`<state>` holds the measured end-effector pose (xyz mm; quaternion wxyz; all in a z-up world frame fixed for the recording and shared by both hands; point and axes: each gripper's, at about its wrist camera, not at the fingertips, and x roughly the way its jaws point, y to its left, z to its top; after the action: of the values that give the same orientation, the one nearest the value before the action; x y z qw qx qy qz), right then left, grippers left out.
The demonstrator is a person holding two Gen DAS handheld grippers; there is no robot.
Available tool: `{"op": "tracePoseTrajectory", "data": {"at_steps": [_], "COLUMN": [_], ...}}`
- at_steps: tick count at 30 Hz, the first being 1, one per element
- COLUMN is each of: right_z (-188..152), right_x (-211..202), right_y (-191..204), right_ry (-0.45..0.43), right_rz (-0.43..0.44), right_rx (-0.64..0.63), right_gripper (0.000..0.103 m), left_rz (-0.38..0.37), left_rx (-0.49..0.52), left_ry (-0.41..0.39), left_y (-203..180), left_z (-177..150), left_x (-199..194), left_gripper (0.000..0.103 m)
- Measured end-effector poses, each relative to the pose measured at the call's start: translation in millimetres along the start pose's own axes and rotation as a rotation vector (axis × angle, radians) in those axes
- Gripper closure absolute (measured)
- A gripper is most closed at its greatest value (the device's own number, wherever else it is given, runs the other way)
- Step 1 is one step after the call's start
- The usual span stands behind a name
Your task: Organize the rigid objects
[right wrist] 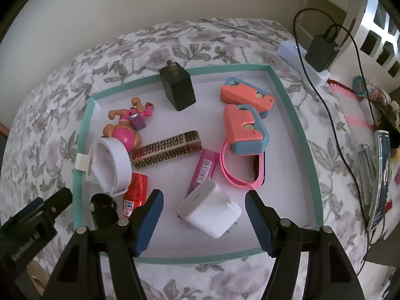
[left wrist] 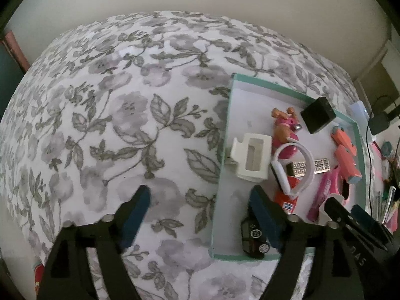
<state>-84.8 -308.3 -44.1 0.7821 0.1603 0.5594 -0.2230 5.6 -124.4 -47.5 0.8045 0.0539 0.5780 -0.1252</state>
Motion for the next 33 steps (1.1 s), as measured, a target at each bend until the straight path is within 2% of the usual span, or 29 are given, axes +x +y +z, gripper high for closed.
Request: {"op": "tracePoseTrajectory", "data": {"at_steps": [3, 5, 8, 9, 10, 21, 24, 28, 33], "right_z": [0.5, 0.6, 0.9, 1.0, 1.0, 3.1, 4.8, 3.7, 2.4], "right_x": [-0.8, -1.4, -1.5, -1.6, -2.4, -10.6, -21.2, -39.2, -60.3], "right_y": [-0.9, -1.3, -1.9, -2.1, -2.4, -5.5, -5.3, 0.2, 9.5], "right_ry": [-0.008, -0.015, -0.025, -0.029, -0.036, -0.071, -0.11, -0.169, -0.225], "right_rz": [-0.002, -0.003, -0.004, -0.003, -0.001, 0.012, 0.03, 0.043, 0.065], "right_rx": [0.004, 0.004, 0.005, 0.006, 0.009, 0.03, 0.035, 0.023, 0.016], "right_gripper": [0.019, 0.019, 0.016, 0.003, 0.0, 0.0, 0.0, 0.0, 0.0], "left_rz": [0.008, 0.018, 0.047, 0.05, 0.049, 0.022, 0.015, 0.042, 0.126], "left_rx": [-0.01, -0.014, -0.009, -0.007, -0.006, 0.023, 0.031, 0.045, 0.046], "left_ry": [-0.003, -0.015, -0.045, -0.056, -0.064, -0.099, -0.132, -0.167, -0.254], "left_y": [2.9, 4.1, 4.9, 5.2, 5.4, 8.6, 11.9, 16.9, 26.9], "left_z": [0.3, 0.3, 0.6, 1.1, 1.6, 9.3, 11.7, 12.3, 9.8], "left_x": [0.8, 0.7, -1.4, -2.8, -4.1, -13.8, -23.8, -37.5, -64.8], "left_gripper": [0.012, 0.012, 0.005, 0.005, 0.005, 0.005, 0.005, 0.005, 0.005]}}
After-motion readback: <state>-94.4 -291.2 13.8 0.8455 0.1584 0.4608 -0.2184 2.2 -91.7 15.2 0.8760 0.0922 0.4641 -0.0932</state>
